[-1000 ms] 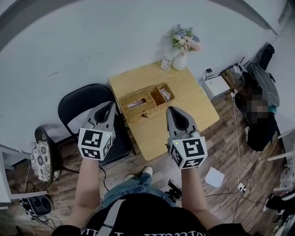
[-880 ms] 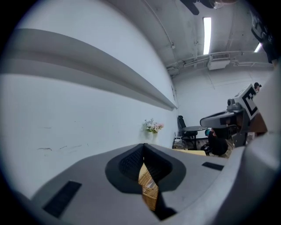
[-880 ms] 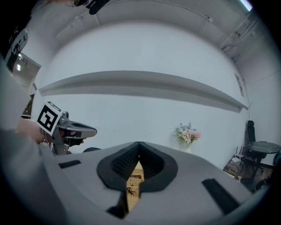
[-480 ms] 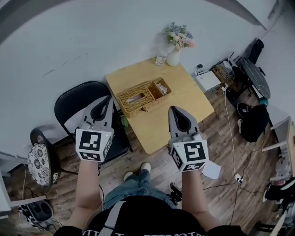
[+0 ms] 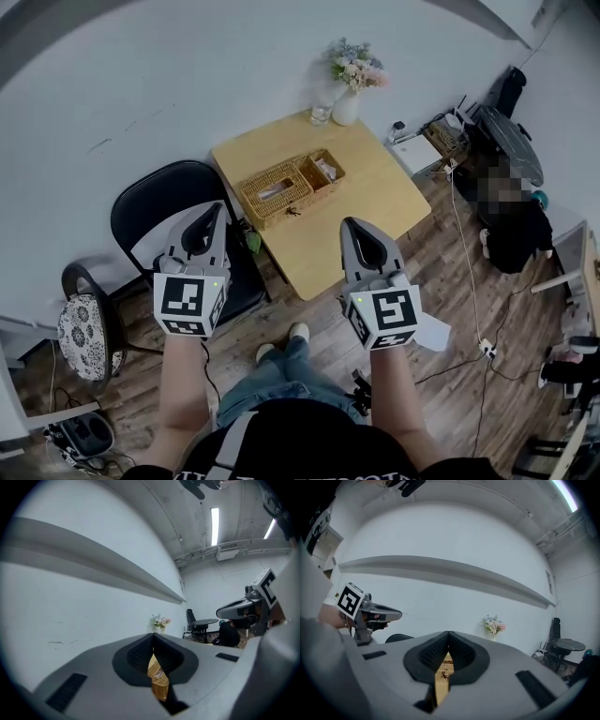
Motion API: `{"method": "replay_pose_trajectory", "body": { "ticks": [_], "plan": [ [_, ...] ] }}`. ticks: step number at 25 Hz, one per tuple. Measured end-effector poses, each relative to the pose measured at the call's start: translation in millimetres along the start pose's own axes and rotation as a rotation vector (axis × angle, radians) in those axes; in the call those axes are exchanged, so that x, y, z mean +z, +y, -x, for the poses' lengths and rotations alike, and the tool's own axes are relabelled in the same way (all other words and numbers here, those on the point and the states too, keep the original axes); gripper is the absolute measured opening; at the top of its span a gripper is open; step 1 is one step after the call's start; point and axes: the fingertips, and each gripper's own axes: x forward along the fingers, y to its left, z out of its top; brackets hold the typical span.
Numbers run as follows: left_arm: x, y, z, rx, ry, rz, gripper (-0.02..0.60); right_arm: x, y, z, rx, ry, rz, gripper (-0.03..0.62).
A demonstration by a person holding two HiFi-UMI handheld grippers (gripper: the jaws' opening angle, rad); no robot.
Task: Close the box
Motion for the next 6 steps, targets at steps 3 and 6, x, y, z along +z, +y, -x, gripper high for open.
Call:
{"method": "replay_pose_trajectory", "body": {
  "ticks": [3,6],
  "plan": [
    [1.4,0.7,7.7,0.009,-0.008,0.002,0.012,-1.4,4.3,6.3,0.000,0.001,0.000,0.015],
    [3.1,3.3,14.2,0.018,-0.016,0.007,0.012,-3.8,9.9,11.8,0.002,0.005,0.001,0.015]
  ]
}}
